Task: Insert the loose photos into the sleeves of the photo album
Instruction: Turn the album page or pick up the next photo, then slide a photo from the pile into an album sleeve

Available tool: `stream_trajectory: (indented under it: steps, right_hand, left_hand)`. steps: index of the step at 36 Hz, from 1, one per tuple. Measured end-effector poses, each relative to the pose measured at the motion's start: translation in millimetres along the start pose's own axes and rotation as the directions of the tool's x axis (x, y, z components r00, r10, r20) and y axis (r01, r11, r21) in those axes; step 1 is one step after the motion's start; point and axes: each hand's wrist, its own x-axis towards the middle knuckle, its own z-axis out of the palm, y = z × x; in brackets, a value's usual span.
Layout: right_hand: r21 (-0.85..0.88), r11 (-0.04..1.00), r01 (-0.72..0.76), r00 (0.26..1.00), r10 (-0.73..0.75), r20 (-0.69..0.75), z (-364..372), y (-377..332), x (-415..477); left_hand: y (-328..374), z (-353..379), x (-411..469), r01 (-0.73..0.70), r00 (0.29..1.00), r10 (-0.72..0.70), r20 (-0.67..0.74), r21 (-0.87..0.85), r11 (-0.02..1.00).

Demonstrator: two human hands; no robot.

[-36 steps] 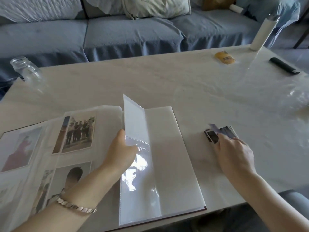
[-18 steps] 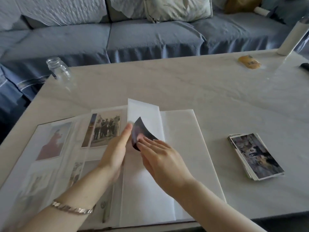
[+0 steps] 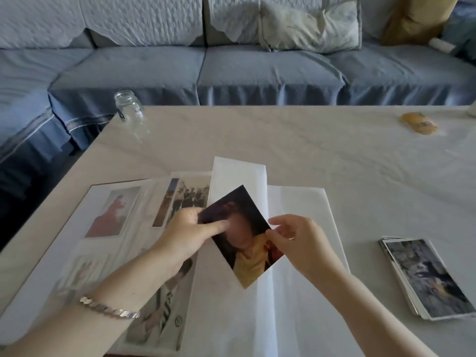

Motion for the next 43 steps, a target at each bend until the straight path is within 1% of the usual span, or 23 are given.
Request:
stream_trajectory:
  steps: [4, 5, 6, 8, 10, 12, 14, 15, 17, 18, 19, 21, 23, 25, 28, 32, 39, 43]
  right_hand:
    - [0.139, 0.990, 0.003, 0.996, -0.015, 0.082, -4, -7, 0]
    - [0.186, 0.983, -0.005, 0.996, -0.012, 0.093, -5, -9, 0]
    - [0.224, 0.975, -0.018, 0.996, -0.001, 0.086, -7, -9, 0]
    - [0.290, 0.956, -0.038, 0.999, 0.035, 0.014, -10, -8, 3]
    - [0.389, 0.918, -0.074, 0.992, 0.109, -0.067, -14, -5, 6]
    - [0.515, 0.849, -0.117, 0.974, 0.198, -0.106, -18, -3, 9]
    - [0.587, 0.797, -0.140, 0.955, 0.266, -0.134, -22, -2, 13]
    - [0.603, 0.785, -0.146, 0.948, 0.286, -0.142, -23, -2, 15]
    - [0.624, 0.766, -0.153, 0.943, 0.303, -0.141, -23, -3, 18]
    - [0.628, 0.762, -0.155, 0.941, 0.307, -0.141, -22, -3, 20]
    - [0.629, 0.762, -0.152, 0.940, 0.309, -0.147, -20, -2, 21]
    - [0.623, 0.770, -0.138, 0.939, 0.302, -0.166, -16, -3, 24]
    - [0.609, 0.783, -0.122, 0.939, 0.291, -0.185, -11, -4, 26]
    - [0.578, 0.808, -0.112, 0.934, 0.285, -0.217, -6, -4, 29]
    - [0.473, 0.875, -0.102, 0.926, 0.257, -0.276, 1, -3, 30]
    - [0.367, 0.928, -0.065, 0.921, 0.197, -0.336, 10, -4, 28]
    - [0.324, 0.946, -0.031, 0.932, 0.144, -0.331, 26, -6, 26]
    - [0.335, 0.941, -0.046, 0.944, 0.151, -0.293, 33, -7, 23]
  left_hand:
    - [3, -7, 4, 0.014, 0.999, -0.013, -0.041, 0.032, 0.999]
    - [3, -8, 5, 0.008, 0.997, -0.004, -0.071, 0.057, 0.998]
    - [1, -9, 7, -0.006, 0.992, 0.019, -0.122, 0.102, 0.995]
    - [-5, -12, 12, -0.044, 0.964, 0.105, -0.242, 0.243, 0.969]
    - [-12, -15, 17, -0.027, 0.935, 0.173, -0.310, 0.424, 0.905]
    - [-21, -15, 19, 0.006, 0.920, 0.234, -0.314, 0.608, 0.794]
    - [-29, -12, 20, -0.027, 0.916, 0.315, -0.246, 0.748, 0.663]
    - [-31, -11, 20, -0.071, 0.919, 0.343, -0.193, 0.775, 0.627]
    - [-31, -7, 21, -0.211, 0.924, 0.379, -0.043, 0.770, 0.602]
    - [-31, -4, 21, -0.257, 0.926, 0.377, 0.010, 0.748, 0.612]
    - [-31, -2, 22, -0.277, 0.926, 0.376, 0.032, 0.735, 0.619]
    - [-35, 3, 28, -0.274, 0.912, 0.409, 0.004, 0.750, 0.603]
    - [-38, 7, 33, -0.237, 0.908, 0.417, -0.024, 0.793, 0.561]
    - [-39, 11, 37, -0.192, 0.931, 0.365, -0.023, 0.820, 0.540]
    - [-42, 12, 43, -0.136, 0.957, 0.289, -0.037, 0.821, 0.555]
    - [-45, 11, 45, -0.141, 0.956, 0.294, -0.023, 0.841, 0.523]
    - [-46, 10, 43, -0.142, 0.954, 0.299, -0.024, 0.843, 0.518]
    - [-46, 9, 40, -0.172, 0.942, 0.334, -0.029, 0.814, 0.555]
